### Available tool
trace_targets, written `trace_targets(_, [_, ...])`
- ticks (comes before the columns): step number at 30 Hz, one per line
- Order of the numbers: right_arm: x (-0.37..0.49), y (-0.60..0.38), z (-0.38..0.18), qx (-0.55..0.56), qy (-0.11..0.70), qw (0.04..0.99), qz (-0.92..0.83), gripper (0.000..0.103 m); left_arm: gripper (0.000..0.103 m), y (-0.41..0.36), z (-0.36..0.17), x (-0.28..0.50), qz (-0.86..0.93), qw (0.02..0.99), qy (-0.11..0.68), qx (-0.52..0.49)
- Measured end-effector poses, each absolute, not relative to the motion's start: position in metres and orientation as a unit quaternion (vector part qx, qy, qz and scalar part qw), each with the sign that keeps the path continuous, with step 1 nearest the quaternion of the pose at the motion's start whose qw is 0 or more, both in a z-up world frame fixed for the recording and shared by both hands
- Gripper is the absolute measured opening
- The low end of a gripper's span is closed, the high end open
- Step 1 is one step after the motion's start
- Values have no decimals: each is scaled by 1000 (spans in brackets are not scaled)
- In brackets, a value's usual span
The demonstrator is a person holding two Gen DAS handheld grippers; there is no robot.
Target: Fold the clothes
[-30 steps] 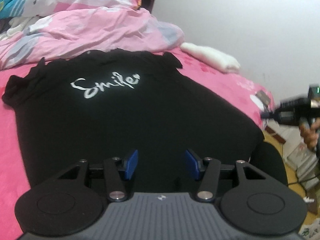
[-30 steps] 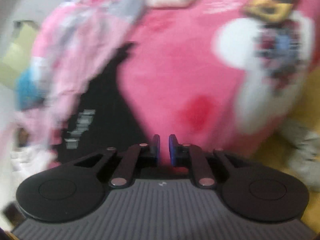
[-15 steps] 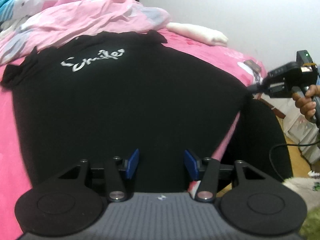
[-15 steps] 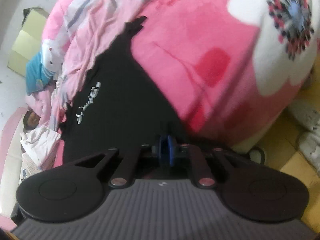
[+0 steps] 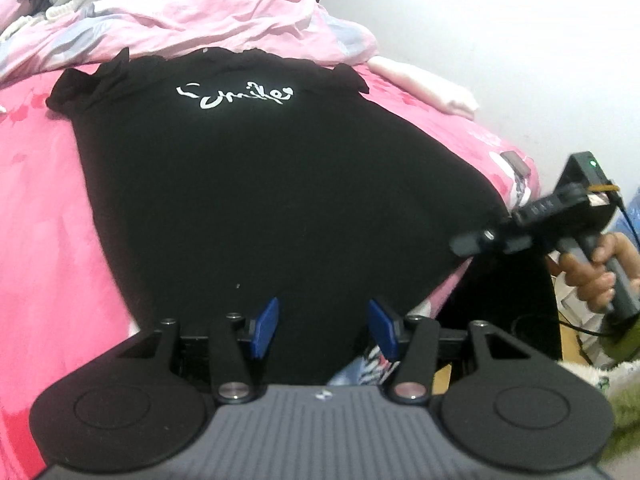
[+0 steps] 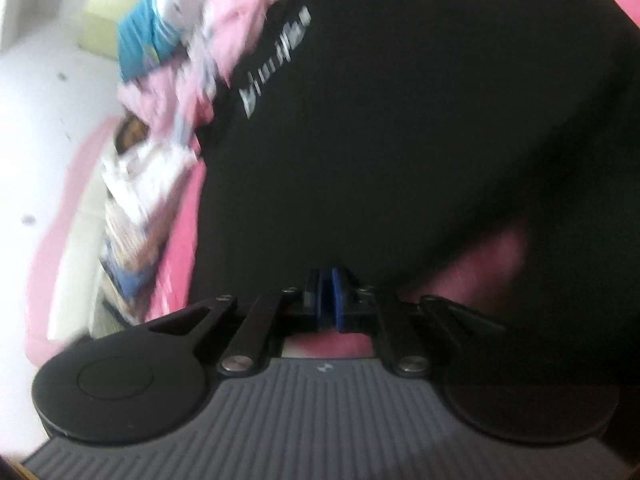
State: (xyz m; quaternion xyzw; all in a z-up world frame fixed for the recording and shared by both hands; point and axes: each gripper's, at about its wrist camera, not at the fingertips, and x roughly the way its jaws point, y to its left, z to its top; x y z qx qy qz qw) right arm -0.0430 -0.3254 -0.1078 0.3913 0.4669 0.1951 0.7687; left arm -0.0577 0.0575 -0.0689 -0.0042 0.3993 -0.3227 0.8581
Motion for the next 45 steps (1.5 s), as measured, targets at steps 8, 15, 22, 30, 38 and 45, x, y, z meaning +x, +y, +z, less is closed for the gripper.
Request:
trace_targets(8, [9, -291, -75, 371, 418, 790, 251, 8, 52, 67, -68, -67, -310, 862, 402, -5])
trace_targets(15, [-5, -274, -84, 372, 443, 764, 286, 5, 52, 79, -69, -74, -307, 859, 410, -24])
trace_targets(22, [-28, -261, -80, 370, 455, 742, 323, 8, 52, 91, -69, -84, -297, 859, 415, -39])
trace_targets(30, [-16, -205, -110, 335, 490, 724, 351, 4, 51, 105, -71, -86, -285, 863, 411, -74])
trace_targets(38, [-34, -203, -80, 327, 472, 724, 382, 8, 52, 121, -68, -86, -289, 858, 409, -110])
trace_targets(45, [-11, -161, -98, 306, 479, 717, 403, 6, 53, 137, -57, -89, -260, 866, 410, -119])
